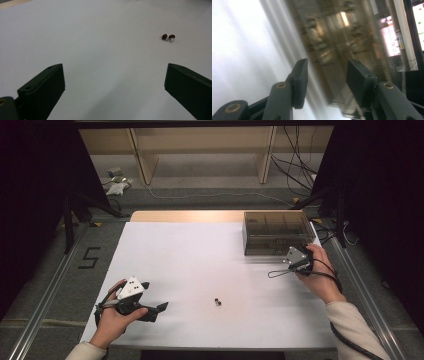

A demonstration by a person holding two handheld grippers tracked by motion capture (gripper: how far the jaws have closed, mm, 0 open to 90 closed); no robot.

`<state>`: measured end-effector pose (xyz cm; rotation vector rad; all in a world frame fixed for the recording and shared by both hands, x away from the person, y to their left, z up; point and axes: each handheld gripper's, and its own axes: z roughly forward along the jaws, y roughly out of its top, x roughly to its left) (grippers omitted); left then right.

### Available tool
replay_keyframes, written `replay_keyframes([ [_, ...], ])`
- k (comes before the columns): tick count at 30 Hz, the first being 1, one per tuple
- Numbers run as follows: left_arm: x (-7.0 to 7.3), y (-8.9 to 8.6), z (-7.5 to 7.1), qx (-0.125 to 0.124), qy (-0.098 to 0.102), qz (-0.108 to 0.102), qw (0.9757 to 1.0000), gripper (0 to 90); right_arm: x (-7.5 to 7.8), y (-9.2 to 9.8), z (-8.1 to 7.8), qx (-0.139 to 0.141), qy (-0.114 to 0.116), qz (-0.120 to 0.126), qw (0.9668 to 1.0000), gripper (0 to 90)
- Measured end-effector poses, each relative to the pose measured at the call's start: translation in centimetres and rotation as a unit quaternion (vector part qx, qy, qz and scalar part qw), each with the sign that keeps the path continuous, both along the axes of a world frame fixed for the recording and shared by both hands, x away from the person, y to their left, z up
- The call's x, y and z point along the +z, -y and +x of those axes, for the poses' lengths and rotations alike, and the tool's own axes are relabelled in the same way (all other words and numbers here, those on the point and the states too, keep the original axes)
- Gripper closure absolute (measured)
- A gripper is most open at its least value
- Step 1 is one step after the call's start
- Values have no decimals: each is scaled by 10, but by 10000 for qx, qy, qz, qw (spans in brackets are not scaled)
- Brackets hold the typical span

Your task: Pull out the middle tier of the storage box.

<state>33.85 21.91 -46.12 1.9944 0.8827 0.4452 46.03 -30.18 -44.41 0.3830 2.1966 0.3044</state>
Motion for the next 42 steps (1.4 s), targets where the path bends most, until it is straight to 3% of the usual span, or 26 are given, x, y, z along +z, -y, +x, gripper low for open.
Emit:
replay_keyframes([
  [13, 0, 0, 0, -5, -17, -12, 10000, 28, 14, 14, 27, 376, -574, -263, 9973, 556],
  [24, 0, -1, 1, -1, -10, 7, 10000, 28, 22, 18, 48, 674, -1340, -429, 9878, 668],
  [29, 0, -2, 1, -3, -11, -4, 10000, 28, 25, 19, 54, 707, -1490, -501, 9850, 725],
  [36, 0, -1, 1, -4, -6, 1, 10000, 28, 27, 16, 59, 906, -1699, -700, 9788, 772],
  [42, 0, -2, 1, 4, -14, 12, 10000, 28, 30, 17, 63, 973, -1883, -697, 9748, 787],
])
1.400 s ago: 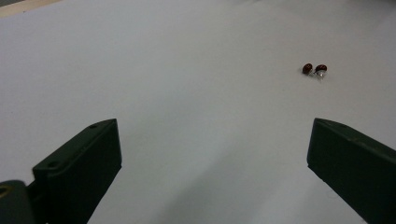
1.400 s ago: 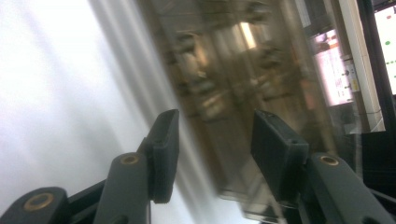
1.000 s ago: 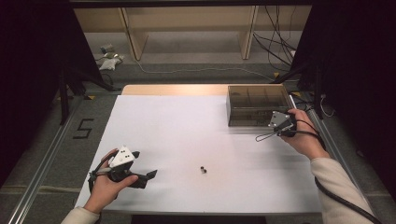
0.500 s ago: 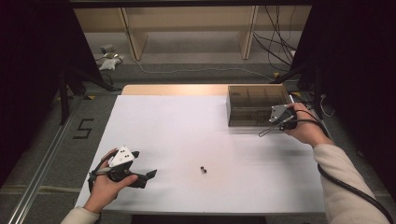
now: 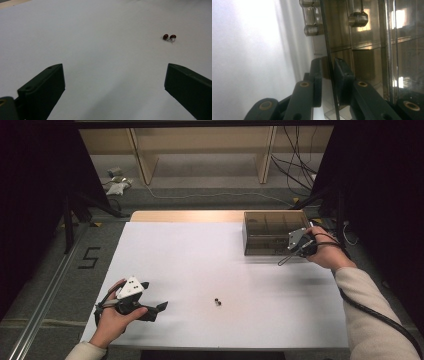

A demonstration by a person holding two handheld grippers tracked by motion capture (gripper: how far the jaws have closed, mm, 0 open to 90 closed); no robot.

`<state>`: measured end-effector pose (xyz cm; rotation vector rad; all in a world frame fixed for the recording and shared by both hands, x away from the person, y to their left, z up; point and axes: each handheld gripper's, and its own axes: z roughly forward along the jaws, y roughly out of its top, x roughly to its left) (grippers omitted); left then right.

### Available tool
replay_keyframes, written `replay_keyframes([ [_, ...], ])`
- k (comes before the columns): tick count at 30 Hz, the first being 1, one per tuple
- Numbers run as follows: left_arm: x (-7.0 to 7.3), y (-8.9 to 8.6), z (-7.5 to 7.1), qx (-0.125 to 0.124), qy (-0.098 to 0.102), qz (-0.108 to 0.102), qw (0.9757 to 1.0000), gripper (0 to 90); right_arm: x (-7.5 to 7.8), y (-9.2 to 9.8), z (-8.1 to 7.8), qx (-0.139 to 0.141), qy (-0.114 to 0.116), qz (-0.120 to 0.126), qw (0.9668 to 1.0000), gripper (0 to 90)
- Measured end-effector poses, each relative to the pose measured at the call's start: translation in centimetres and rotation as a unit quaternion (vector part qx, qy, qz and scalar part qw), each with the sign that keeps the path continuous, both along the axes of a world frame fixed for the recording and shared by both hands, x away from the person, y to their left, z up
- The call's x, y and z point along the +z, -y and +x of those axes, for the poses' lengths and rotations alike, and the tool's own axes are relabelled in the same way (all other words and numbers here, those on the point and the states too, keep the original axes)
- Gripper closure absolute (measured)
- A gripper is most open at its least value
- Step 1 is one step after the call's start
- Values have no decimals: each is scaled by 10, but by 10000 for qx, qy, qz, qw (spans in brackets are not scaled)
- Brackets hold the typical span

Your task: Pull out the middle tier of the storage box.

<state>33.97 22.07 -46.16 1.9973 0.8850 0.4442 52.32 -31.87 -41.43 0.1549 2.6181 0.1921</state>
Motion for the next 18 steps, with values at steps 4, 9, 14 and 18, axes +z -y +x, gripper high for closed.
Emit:
replay_keyframes([
  [4, 0, 0, 0, 2, 4, -4, 10000, 28, 2, -1, 2, 111, -86, -130, 9998, 797],
  [9, 0, 0, 0, -1, 1, 4, 10000, 28, 2, -3, 2, 228, -114, -255, 9993, 813],
  [14, 0, 0, 0, -6, -1, 7, 10000, 28, 3, -4, 1, 302, -172, -339, 9988, 826],
  [18, 0, 0, 0, -4, 0, 10, 10000, 28, 3, -4, 1, 322, -149, -334, 9988, 830],
])
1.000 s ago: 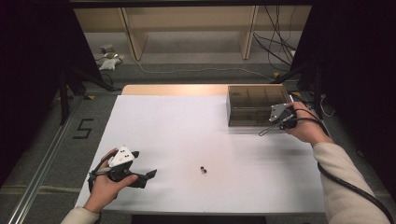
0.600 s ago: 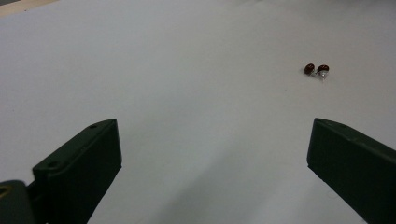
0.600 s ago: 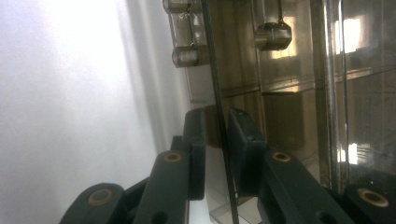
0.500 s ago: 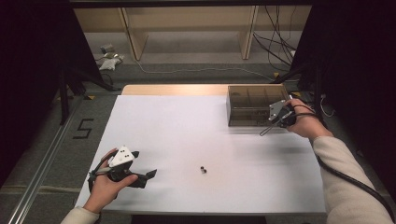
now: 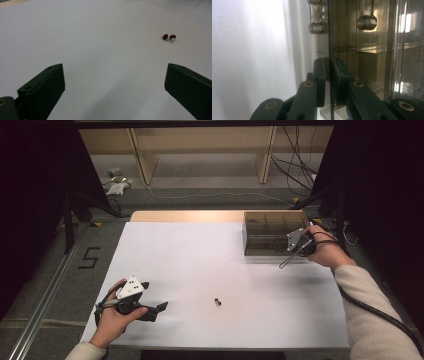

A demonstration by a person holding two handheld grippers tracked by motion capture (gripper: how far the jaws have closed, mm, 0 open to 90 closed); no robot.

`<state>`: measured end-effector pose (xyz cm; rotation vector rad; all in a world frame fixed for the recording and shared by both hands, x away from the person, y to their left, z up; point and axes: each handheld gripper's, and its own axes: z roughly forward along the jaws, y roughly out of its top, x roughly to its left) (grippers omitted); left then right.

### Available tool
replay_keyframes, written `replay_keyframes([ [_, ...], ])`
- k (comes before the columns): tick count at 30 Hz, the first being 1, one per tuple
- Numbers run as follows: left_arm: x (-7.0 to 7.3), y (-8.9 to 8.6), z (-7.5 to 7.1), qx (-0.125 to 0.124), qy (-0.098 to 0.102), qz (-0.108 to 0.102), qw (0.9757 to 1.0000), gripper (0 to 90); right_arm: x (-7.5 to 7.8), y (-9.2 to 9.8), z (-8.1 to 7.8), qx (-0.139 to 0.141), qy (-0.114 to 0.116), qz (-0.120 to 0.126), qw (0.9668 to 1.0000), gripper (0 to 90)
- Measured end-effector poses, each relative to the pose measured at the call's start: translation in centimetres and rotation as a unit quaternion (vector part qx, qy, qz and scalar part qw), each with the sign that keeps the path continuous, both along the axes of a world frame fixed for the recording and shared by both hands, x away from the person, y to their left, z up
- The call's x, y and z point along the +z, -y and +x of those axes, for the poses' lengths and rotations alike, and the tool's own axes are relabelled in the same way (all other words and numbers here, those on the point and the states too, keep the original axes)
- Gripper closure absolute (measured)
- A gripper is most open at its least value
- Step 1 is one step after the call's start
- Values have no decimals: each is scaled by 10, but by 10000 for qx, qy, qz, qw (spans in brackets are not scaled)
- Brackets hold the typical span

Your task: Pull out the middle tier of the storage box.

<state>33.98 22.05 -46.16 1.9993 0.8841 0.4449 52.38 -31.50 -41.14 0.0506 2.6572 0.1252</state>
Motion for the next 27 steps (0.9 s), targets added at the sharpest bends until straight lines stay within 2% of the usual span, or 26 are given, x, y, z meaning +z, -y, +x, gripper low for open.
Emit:
replay_keyframes([
  [27, 0, 0, 0, 3, -18, -11, 10000, 28, 2, 1, -8, 73, -184, 93, 9998, 844],
])
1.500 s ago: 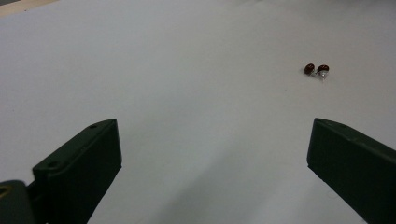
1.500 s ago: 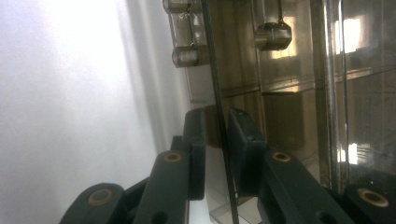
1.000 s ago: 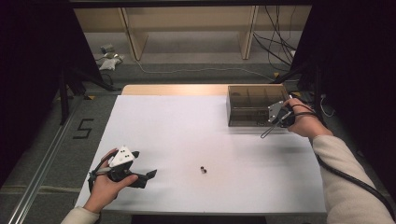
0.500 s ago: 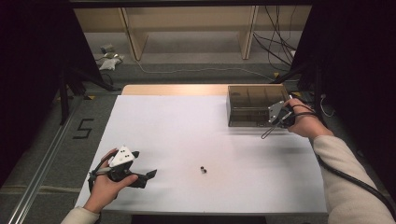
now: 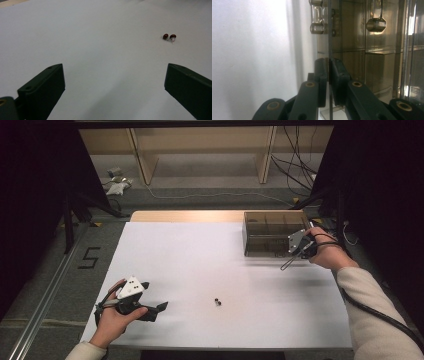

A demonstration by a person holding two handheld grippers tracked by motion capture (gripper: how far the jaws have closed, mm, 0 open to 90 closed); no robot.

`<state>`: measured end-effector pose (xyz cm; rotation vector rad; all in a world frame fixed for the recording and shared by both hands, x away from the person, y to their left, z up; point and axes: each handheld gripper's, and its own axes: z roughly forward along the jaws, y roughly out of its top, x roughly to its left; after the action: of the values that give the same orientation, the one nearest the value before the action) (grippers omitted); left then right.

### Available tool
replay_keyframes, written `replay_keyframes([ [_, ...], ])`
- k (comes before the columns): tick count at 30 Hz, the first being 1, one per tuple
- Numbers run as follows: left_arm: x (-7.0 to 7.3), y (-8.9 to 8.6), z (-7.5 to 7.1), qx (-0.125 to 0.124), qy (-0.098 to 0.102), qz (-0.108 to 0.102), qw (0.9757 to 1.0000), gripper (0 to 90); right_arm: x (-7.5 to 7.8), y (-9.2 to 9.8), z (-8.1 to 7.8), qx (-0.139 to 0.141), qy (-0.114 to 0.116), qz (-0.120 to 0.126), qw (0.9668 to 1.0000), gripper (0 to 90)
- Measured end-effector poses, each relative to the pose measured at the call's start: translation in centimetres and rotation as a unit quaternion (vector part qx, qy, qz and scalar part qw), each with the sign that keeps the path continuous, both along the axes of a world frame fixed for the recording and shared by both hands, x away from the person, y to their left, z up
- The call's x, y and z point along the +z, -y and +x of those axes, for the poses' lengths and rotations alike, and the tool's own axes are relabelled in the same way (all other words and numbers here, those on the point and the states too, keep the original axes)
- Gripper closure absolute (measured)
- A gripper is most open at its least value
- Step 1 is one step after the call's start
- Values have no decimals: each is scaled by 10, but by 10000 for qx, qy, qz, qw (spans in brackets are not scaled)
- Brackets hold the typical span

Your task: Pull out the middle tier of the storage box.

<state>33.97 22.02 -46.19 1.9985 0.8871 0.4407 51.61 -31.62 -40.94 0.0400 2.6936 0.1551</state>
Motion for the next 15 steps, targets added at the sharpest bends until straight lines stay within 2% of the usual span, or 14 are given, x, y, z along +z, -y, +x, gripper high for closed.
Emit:
replay_keyframes([
  [15, 0, 0, 0, -1, -2, -3, 10000, 28, 0, 0, -4, -7, -40, 18, 10000, 846],
])
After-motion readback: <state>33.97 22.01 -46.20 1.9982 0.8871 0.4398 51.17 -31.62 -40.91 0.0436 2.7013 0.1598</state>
